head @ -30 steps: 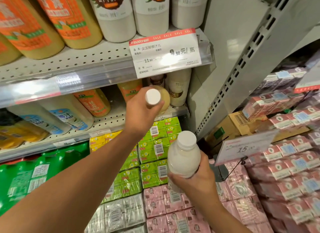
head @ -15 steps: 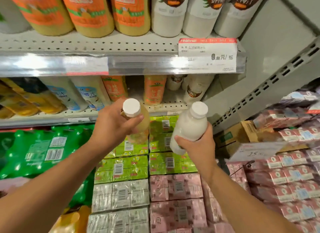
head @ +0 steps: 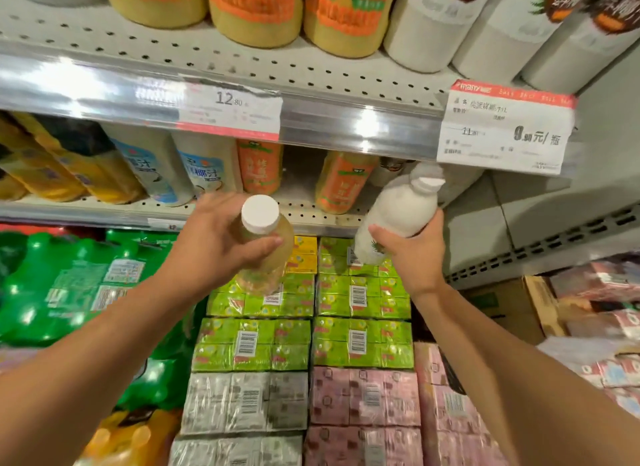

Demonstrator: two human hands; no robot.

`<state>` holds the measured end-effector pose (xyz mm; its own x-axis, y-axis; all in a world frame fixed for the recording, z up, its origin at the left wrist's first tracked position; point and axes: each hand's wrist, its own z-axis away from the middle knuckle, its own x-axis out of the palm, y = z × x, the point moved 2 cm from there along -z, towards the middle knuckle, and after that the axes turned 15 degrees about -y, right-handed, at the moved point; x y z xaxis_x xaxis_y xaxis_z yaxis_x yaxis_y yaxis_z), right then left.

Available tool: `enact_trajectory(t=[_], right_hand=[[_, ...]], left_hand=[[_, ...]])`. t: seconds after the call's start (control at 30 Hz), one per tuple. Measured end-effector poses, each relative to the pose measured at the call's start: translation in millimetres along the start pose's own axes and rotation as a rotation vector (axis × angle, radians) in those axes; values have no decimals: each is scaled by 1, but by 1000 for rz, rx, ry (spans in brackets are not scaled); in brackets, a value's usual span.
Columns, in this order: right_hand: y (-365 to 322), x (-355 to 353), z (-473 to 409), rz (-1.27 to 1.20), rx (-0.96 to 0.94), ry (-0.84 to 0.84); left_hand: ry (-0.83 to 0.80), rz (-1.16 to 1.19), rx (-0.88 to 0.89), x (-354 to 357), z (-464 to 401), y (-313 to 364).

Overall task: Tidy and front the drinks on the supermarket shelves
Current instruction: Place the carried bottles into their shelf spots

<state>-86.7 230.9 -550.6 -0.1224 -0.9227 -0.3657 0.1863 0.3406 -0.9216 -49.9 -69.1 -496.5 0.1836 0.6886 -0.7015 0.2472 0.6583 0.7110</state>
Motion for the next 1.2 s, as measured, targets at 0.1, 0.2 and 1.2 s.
enact_trajectory(t=[0.1, 0.2, 1.2], right_hand=[[-3, 0, -14, 38, 22, -38], [-2, -5, -20, 63, 77, -66], [-8, 14, -100, 75, 33, 79]], left_hand=[[23, 87, -20, 6, 2, -7], [28, 99, 13, 7, 0, -10], [124, 86, 74, 21, 3, -15]])
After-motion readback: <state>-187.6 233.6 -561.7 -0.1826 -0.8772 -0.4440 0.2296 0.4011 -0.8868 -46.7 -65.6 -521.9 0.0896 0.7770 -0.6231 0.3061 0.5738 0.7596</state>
